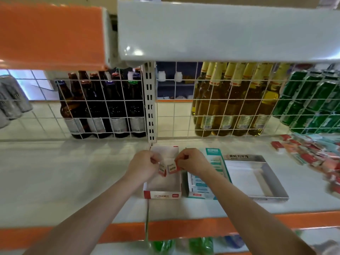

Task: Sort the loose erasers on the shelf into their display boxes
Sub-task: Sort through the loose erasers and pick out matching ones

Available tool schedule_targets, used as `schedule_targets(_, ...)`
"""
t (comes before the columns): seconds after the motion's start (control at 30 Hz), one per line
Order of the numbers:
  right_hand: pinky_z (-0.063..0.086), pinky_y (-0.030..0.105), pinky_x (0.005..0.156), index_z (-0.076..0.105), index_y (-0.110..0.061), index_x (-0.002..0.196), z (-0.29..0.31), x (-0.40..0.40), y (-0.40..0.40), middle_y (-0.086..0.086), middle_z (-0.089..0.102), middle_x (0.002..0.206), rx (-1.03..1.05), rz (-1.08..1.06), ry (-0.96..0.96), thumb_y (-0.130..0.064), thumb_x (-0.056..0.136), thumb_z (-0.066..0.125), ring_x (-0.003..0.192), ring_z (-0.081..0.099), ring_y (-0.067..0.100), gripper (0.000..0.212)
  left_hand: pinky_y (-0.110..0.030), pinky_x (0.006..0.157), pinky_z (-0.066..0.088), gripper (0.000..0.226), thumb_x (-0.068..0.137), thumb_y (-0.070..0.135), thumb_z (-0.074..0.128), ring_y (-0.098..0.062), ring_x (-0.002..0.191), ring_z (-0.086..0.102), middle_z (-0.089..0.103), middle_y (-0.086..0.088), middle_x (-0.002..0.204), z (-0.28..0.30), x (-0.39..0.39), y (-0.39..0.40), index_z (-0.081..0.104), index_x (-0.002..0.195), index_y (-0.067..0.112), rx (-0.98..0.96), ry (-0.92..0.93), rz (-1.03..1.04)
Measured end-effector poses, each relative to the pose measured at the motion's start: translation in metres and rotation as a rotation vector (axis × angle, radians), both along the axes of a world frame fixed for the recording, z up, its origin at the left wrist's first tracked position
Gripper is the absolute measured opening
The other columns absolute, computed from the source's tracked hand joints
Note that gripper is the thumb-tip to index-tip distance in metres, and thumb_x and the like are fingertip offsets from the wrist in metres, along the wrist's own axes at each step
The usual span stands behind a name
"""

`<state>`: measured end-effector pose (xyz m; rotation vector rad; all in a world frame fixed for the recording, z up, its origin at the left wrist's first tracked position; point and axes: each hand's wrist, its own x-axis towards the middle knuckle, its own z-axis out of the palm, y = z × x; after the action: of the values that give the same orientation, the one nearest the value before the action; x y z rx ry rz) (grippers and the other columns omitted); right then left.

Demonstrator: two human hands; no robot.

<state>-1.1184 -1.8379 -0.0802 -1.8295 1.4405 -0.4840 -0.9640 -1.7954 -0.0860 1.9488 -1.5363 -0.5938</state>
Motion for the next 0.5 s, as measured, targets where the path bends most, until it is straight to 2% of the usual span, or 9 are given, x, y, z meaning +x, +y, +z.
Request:
schedule_targets(0.07,0.038,0.011,0.057,0.065,-0.013,0.088,0.002,0.005,0.004,-0.008,0.055,0.074,-0.025,0.025,0.070,-0.014,0.087,0.057,0.068,0.050,0.002,0.008,-0.016,0.077,0.042,0.019,0.087,0.008,0.057,-0.008,0.090,0.056,0.063,0.004,0.102,-0.004,0.000,0.001,0.070,0.098,0.015,0.016,-0.041,-0.005)
schedule_targets(0.13,0.043,0.014,0.062,0.068,-0.011,0.093,0.006,0.009,0.005,-0.004,0.059,0.079,-0.048,0.055,0.132,-0.011,0.087,0.056,0.071,0.052,0.006,0.014,-0.022,0.083,0.046,0.018,0.087,0.011,0.057,-0.013,0.098,0.059,0.065,0.002,0.108,-0.006,-0.001,0.002,0.070,0.099,0.016,0.026,-0.079,0.003)
schedule_targets(0.33,0.051,0.026,0.085,0.066,-0.018,0.106,0.014,0.022,0.008,0.002,0.062,0.105,-0.051,0.122,0.371,-0.016,0.085,0.062,0.092,0.059,0.017,0.021,-0.027,0.085,0.049,0.019,0.087,0.013,0.055,-0.017,0.101,0.060,0.065,0.002,0.109,-0.005,0.001,0.001,0.070,0.098,0.018,0.029,-0.159,0.039)
schedule_targets(0.43,0.048,0.034,0.096,0.059,-0.015,0.120,0.020,0.028,0.005,0.007,0.059,0.116,0.032,0.131,0.510,-0.020,0.084,0.064,0.103,0.059,0.022,0.036,-0.026,0.082,0.048,0.021,0.088,0.013,0.053,-0.018,0.101,0.059,0.063,0.001,0.110,-0.004,0.003,0.004,0.068,0.101,0.018,0.050,-0.237,0.045)
schedule_targets(0.5,0.046,0.036,0.098,0.055,-0.014,0.123,0.023,0.029,0.003,0.009,0.057,0.119,0.035,0.123,0.539,-0.020,0.086,0.062,0.105,0.057,0.023,0.038,-0.027,0.083,0.048,0.023,0.088,0.011,0.053,-0.018,0.103,0.058,0.063,0.001,0.112,-0.004,0.005,0.004,0.068,0.104,0.018,0.047,-0.268,0.035)
